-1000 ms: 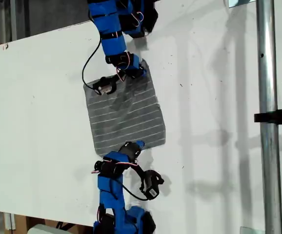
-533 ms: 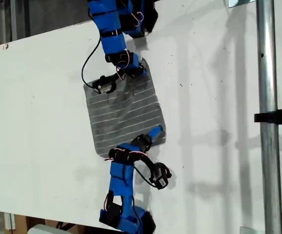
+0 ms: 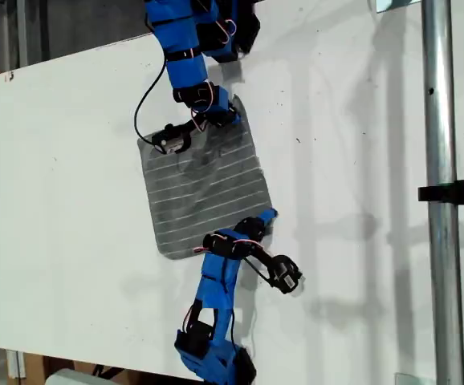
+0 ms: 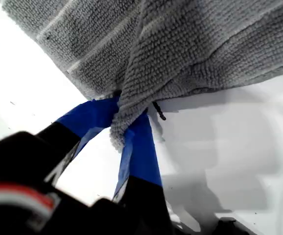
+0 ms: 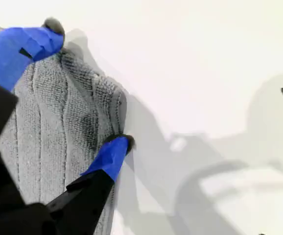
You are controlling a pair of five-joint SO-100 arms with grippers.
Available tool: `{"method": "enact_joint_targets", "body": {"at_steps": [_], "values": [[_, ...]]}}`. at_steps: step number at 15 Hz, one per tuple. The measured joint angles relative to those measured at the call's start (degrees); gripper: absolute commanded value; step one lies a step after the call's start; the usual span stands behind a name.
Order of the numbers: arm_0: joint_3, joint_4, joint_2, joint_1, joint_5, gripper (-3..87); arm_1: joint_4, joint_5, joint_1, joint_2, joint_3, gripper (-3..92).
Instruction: Grasp corners of a towel and fold twice.
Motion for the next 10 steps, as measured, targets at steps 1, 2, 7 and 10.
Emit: {"method": "enact_joint_targets", "body": {"at_steps": [1,2,7,10], "values": [[-0.1,-0.6,-0.1,-0.1,0.0,-2.9,0.0,0.0,0.0,0.0,0.0,-0.1],[-0.1,-1.1,-0.2,-0.3,-0.2,-2.9,-0.2,0.0,0.0,0.0,0.1,-0.1],[-0.4,2.5,3.1,0.9,1.4,-2.9,0.2,0.9,-1.8,2.1,0.7,-0.1],[-0.4,6.9,8.7,4.2,4.4,-2.9,6.0,3.6,-13.2,9.8,-4.6,-0.2]]}}
